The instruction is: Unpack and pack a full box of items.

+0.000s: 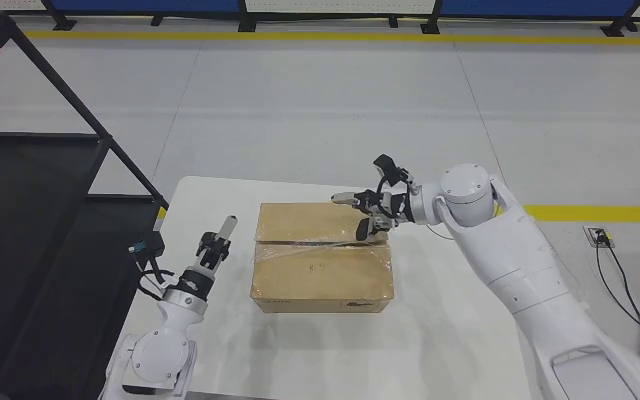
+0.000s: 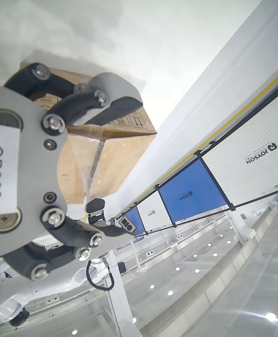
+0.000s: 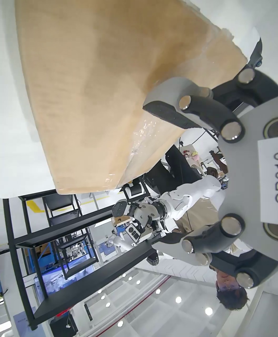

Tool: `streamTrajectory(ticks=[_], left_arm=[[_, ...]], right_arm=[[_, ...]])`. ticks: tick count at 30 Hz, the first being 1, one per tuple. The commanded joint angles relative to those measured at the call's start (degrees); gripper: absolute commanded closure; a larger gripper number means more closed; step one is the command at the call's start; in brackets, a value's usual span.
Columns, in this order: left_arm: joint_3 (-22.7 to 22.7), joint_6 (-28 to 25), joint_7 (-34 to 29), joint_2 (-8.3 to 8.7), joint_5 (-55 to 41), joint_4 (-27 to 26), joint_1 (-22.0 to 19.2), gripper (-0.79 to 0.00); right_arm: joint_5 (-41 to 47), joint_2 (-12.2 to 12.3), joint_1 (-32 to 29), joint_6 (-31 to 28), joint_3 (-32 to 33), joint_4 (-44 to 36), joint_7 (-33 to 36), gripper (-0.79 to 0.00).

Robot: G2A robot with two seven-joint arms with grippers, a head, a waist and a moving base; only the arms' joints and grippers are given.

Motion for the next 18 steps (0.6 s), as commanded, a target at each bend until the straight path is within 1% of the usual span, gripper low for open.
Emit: streamTrajectory(ticks=[1, 8, 11, 18], left_arm=[[0.11, 0.02, 0.05, 0.02, 0.08, 0.07, -0.08, -0.785], [0.39, 0.39, 0.2, 0.08, 0.25, 0.48, -0.31, -0.785], [0.67, 0.65, 0.43, 0.08, 0.39, 0.81, -0.58, -0.785], [1.14, 1.81, 3.04, -0.05, 0.74, 1.69, -0.6, -0.785]], right_arm=[[-0.11, 0.13, -0.67, -1.21, -0.04, -0.08, 1.03, -0.785], [-0.35, 0.96, -2.78, -3.37, 1.39, 0.52, 1.15, -0.785], [0.05, 1.26, -4.18, -6.85, 2.14, -0.32, 0.85, -0.785], [0.48, 1.27, -7.36, -11.76, 2.48, -3.04, -3.13, -0.785]])
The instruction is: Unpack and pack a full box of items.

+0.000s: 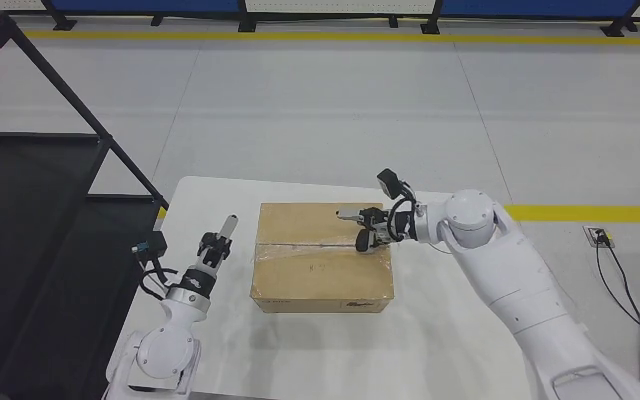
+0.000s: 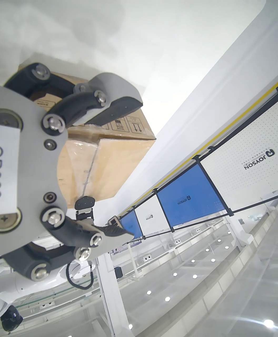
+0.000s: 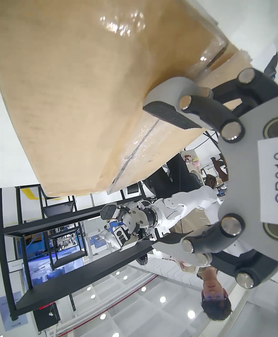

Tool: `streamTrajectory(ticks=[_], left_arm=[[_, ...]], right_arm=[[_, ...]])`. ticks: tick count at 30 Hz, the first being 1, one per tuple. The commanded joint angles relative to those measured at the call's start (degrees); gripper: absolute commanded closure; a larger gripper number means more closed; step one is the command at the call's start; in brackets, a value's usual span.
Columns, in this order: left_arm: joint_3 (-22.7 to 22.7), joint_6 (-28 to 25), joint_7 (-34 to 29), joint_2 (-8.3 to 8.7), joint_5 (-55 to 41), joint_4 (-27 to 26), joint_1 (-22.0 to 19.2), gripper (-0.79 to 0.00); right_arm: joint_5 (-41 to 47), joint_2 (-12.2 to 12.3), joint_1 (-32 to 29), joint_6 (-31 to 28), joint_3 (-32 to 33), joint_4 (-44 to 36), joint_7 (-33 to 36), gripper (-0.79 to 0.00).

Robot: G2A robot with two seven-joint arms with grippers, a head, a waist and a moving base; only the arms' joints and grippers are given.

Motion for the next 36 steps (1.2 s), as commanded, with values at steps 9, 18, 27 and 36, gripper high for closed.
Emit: streamTrajectory(ticks=[9, 18, 27, 36], left_arm=[[-1.62, -0.02, 2.05, 0.02, -1.99, -0.28, 1.48, -0.785], [-2.9, -0.43, 2.74, 0.08, -3.77, 0.3, 3.18, -0.785], [-4.88, -1.49, 3.3, 0.19, -5.99, -0.1, 5.22, -0.785], [-6.12, -2.35, 3.13, 0.31, -7.41, 0.19, 6.2, -0.785]], right_arm=[[0.79, -1.21, -1.24, -5.44, -1.97, -1.12, -3.3, -0.785], [1.97, -4.19, 1.38, -2.97, -6.52, 1.38, -8.22, -0.28], [2.07, -8.96, 5.89, -0.12, -13.72, 6.05, -9.63, 0.0], [0.37, -13.78, 8.77, 1.11, -19.11, 10.33, -14.45, 0.0]])
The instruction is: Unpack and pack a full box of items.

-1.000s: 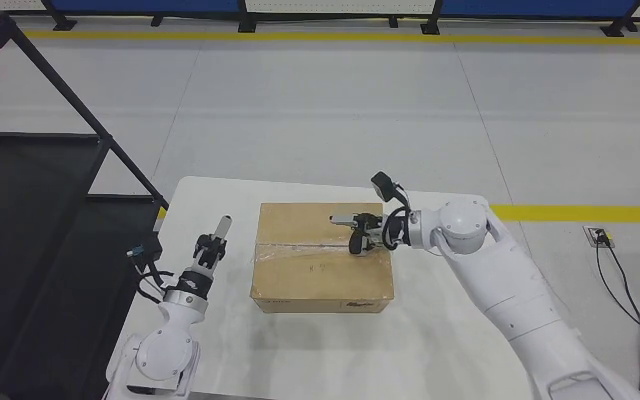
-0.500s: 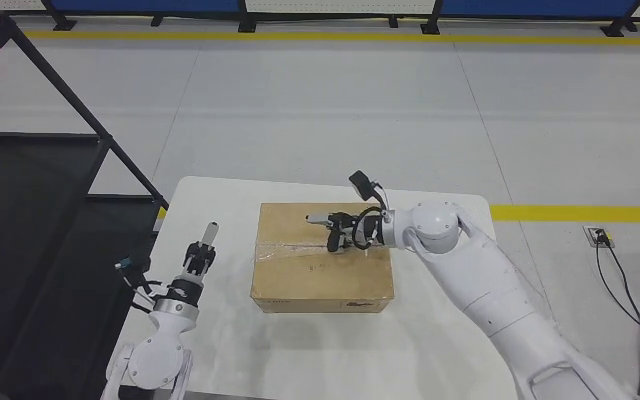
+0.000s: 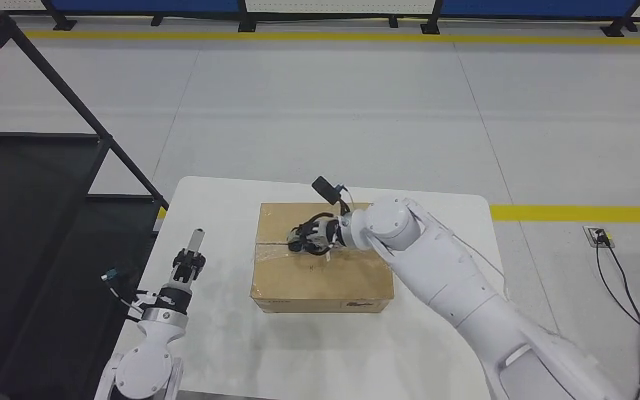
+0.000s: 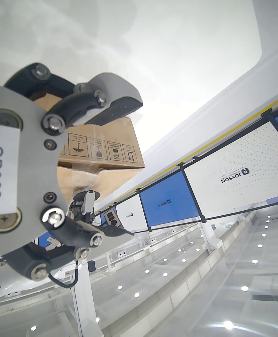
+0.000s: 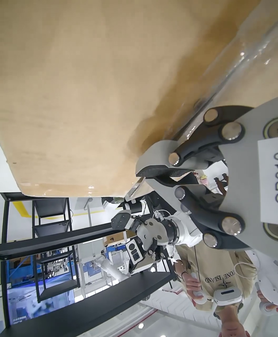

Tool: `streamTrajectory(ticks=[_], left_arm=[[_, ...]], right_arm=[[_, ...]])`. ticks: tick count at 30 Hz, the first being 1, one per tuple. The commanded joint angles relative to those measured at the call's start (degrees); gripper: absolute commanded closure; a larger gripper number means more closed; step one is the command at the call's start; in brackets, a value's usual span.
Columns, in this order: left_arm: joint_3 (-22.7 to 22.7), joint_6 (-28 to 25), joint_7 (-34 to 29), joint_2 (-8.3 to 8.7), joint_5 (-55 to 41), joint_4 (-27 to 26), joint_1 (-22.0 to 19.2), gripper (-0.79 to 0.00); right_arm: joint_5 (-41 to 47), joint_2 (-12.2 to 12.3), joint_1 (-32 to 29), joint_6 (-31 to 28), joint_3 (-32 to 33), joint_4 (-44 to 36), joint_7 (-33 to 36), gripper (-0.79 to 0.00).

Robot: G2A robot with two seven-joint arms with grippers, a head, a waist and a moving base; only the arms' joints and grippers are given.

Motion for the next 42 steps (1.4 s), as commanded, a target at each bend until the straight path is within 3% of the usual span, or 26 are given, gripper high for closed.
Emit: streamTrajectory(ticks=[1, 15, 26, 34, 42], left_arm=[[-0.16, -0.19, -0.05, 0.02, -0.23, -0.04, 0.21, -0.785], [-0.57, -0.68, -0.25, 0.13, -0.87, 0.28, 0.95, -0.785], [-0.44, -0.62, -0.48, 0.21, -0.99, 1.04, 0.64, -0.785], [-0.11, -0.39, -0.78, 0.25, -0.81, 1.1, 0.16, -0.785], [0.65, -0.06, -1.13, 0.29, -0.1, 1.12, -0.9, -0.785]], right_arm=[[-0.24, -0.97, 0.54, 0.33, -0.86, 1.07, -0.57, 0.0], [-0.37, -7.2, 2.55, 0.84, -4.21, 7.03, -4.93, 0.0], [-0.71, -10.54, 3.82, -1.7, -5.03, 11.25, -1.68, 0.0], [-2.02, -11.16, 5.04, -2.69, -4.14, 13.8, 1.08, 0.0], [-4.48, -10.07, 4.88, -3.54, -2.5, 14.5, 3.15, 0.0]])
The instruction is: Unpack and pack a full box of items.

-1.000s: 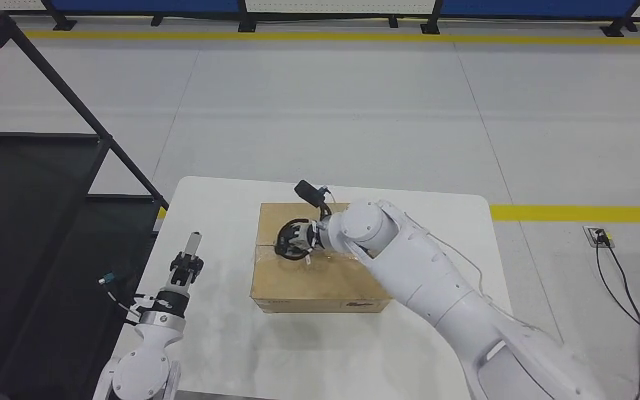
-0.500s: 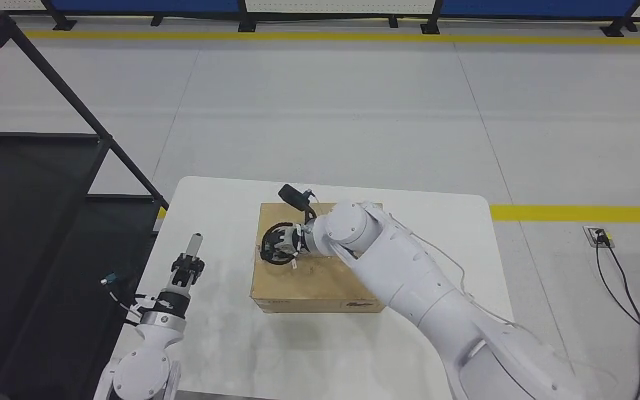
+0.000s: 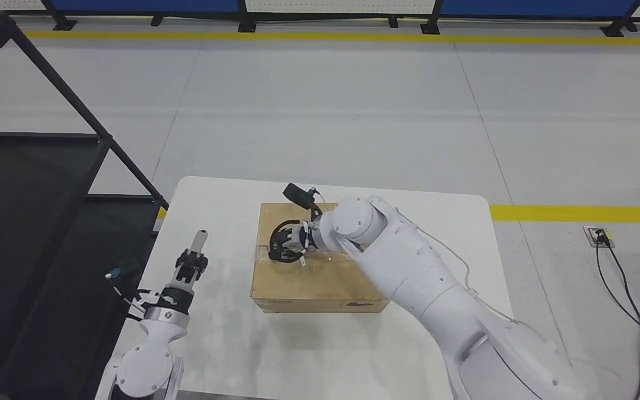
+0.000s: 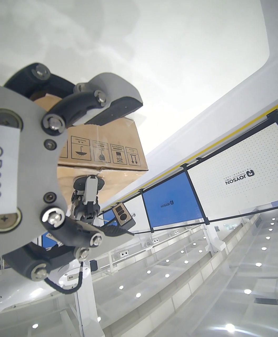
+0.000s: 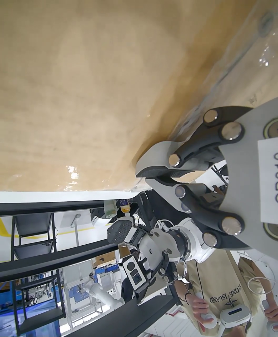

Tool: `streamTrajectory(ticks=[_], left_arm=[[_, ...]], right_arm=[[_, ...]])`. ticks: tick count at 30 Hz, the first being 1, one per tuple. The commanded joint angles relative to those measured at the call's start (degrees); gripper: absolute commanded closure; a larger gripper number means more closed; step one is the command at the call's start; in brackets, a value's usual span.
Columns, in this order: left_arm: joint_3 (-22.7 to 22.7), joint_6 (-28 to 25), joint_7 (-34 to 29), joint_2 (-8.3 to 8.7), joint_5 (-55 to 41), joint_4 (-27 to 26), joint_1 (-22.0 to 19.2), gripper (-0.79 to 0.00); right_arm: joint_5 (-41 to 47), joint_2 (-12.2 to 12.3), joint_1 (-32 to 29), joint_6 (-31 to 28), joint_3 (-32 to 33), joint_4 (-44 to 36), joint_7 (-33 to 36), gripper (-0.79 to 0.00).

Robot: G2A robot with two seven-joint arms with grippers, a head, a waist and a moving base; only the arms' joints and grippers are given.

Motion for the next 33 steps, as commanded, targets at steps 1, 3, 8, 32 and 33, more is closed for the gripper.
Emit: streamTrajectory(ticks=[1, 3, 8, 32, 33], left_arm=[[0.19, 0.06, -0.07, 0.01, 0.2, 0.04, -0.2, -0.785], [0.43, 0.22, -0.18, 0.01, 0.38, 0.13, -0.41, -0.785], [1.11, 0.48, -0.33, 0.02, 0.99, 0.25, -1.02, -0.785], [3.06, 1.37, -0.4, 0.05, 2.96, -0.6, -1.68, -0.785], [3.17, 1.41, -0.45, 0.05, 3.06, -0.59, -1.72, -0.785]], right_arm=[[-0.47, 0.46, -0.16, -0.18, 0.61, -0.01, 0.56, 0.0], [-0.45, 1.08, -0.39, -0.81, 1.48, -0.21, 2.34, 0.0], [-1.46, 3.08, -0.98, -1.6, 3.91, -0.98, 4.23, 0.0], [-12.25, 13.52, -11.01, 8.34, 16.6, -17.84, 5.61, 0.0], [-12.79, 14.06, -11.83, 8.98, 17.42, -19.26, 5.73, 0.0]])
